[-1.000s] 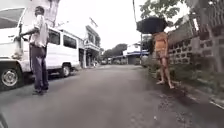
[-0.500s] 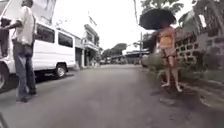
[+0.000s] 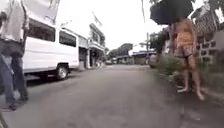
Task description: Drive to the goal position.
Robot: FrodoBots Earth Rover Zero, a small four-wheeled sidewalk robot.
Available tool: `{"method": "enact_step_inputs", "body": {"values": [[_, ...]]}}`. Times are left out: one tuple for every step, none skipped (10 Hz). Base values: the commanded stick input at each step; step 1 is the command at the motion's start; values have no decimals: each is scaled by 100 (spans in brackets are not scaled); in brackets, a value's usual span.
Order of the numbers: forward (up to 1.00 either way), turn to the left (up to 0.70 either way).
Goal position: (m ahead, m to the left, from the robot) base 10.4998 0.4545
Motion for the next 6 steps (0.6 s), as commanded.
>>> {"method": "enact_step_inputs", "body": {"values": [[85,-24],[85,-24],[85,-24],[85,-24],[85,-24],[85,-6]]}}
